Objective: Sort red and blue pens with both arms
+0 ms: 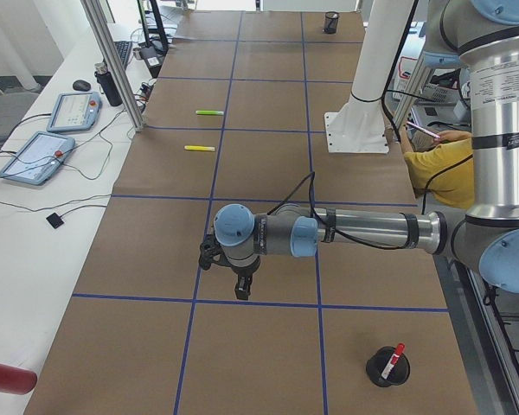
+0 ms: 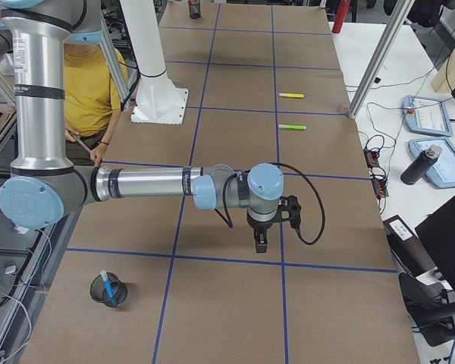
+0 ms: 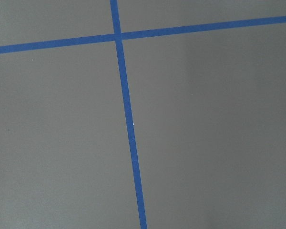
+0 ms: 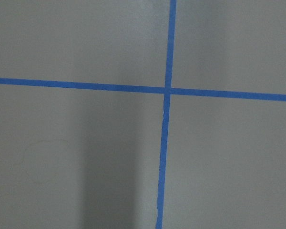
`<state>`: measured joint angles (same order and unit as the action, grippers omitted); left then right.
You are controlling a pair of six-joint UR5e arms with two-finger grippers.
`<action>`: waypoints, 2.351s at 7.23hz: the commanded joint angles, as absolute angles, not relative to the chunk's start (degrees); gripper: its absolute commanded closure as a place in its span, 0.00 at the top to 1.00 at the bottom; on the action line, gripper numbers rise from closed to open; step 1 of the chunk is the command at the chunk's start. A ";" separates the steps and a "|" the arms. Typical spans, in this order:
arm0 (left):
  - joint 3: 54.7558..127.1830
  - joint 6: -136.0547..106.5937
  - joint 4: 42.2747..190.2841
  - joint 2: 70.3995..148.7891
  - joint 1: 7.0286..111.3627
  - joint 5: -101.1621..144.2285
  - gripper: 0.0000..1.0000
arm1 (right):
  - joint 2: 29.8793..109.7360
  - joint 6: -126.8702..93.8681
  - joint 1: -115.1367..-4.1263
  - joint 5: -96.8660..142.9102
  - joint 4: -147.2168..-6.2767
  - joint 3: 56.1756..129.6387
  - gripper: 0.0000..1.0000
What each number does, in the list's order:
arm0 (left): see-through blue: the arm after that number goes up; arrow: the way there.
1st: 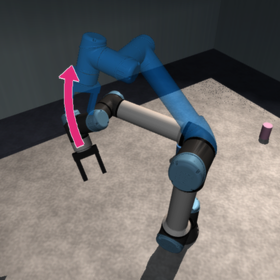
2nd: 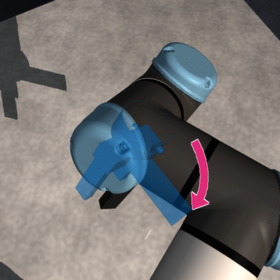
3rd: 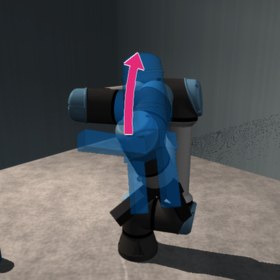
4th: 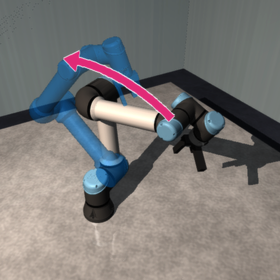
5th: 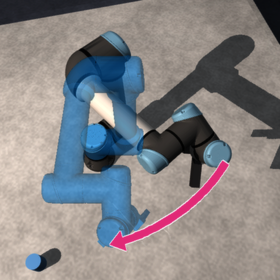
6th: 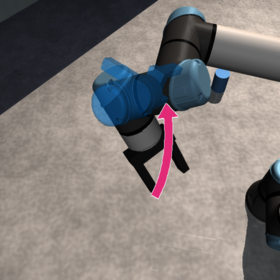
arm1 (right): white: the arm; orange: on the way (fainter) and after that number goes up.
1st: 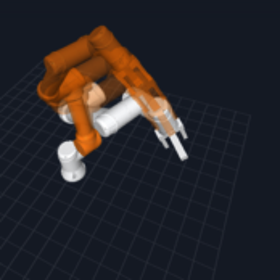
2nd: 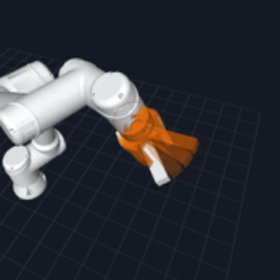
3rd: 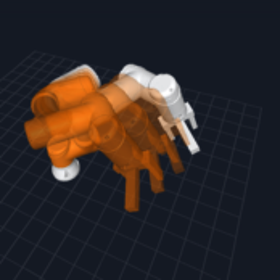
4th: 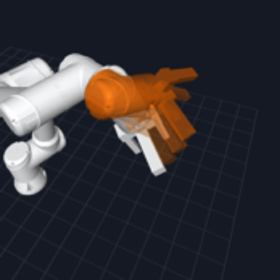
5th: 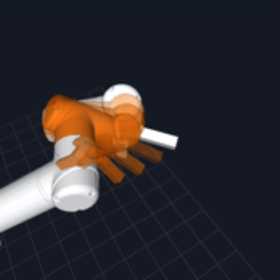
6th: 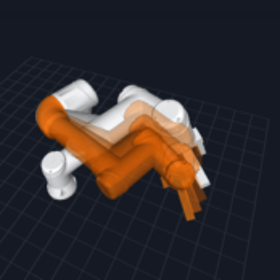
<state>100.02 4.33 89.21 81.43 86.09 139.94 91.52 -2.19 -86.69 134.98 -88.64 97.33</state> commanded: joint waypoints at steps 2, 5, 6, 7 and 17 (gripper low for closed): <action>101.59 4.48 89.21 81.39 86.48 140.01 1.00 | 90.53 -4.22 -82.53 126.59 -101.28 108.50 1.00; 102.48 4.66 89.21 81.21 86.75 139.92 1.00 | 92.89 -3.86 -82.44 127.09 -101.34 108.11 1.00; 102.48 4.66 89.12 81.21 86.92 139.40 1.00 | 92.99 -4.04 -82.44 127.09 -100.73 107.67 1.00; 102.74 4.75 89.12 80.95 86.92 136.78 1.00 | 93.08 -4.04 -82.44 127.09 -98.63 106.53 1.00; 104.06 4.75 89.21 80.24 86.84 136.14 1.00 | 93.25 -3.95 -82.44 128.41 -96.68 105.38 1.00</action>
<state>103.85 4.74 89.21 80.24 86.84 136.21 93.24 -3.96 -82.44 128.20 -96.63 105.53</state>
